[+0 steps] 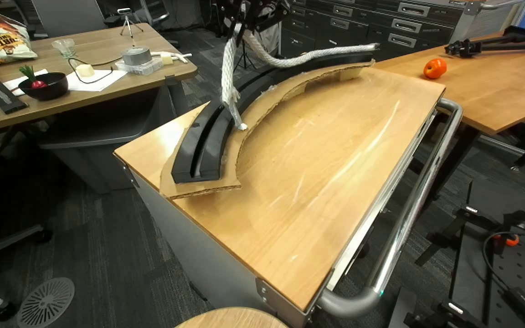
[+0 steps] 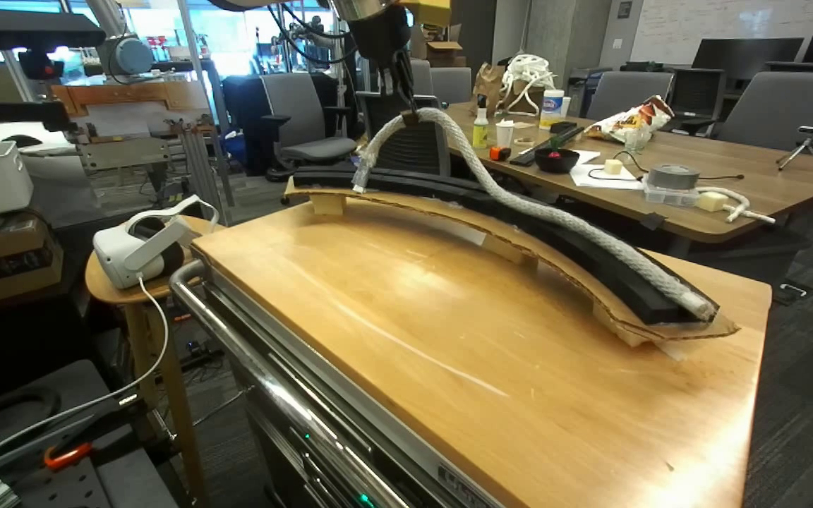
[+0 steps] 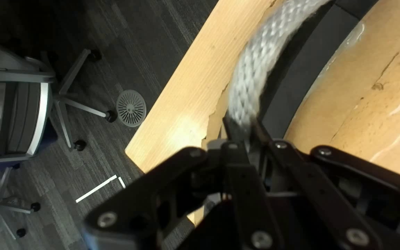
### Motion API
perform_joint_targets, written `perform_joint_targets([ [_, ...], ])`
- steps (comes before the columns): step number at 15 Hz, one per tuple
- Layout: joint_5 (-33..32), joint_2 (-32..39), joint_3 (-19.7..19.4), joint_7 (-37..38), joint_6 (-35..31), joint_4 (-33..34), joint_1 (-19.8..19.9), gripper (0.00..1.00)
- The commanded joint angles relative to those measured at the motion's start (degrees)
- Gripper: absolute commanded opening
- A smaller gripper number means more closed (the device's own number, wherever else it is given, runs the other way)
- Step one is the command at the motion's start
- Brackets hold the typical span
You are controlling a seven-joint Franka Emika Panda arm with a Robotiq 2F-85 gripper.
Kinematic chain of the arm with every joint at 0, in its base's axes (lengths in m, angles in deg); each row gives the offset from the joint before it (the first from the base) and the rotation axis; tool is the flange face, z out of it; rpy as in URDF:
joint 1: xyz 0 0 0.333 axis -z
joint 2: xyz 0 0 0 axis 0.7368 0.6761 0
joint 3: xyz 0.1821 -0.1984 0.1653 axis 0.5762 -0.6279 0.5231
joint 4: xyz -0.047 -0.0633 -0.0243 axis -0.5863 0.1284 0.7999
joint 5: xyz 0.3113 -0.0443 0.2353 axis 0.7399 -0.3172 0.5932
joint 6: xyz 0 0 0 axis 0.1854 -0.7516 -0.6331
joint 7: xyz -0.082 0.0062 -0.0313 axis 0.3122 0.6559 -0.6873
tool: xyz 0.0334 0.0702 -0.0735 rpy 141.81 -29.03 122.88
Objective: Place the white rope on the curved black board
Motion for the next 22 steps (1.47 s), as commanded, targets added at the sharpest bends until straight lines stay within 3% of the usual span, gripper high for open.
perform_joint_targets([
  [1,7.82,1.65,1.35,-5.95,2.01,3.22,0.55,0.03],
  [10,10.19,4.48,1.8,-4.74,0.47,4.55,1.78,0.03],
  [16,27.4,5.61,4.33,-11.65,13.76,7.99,4.05,0.03],
  [22,32.31,8.67,1.76,-8.2,20.8,11.01,5.67,0.03],
])
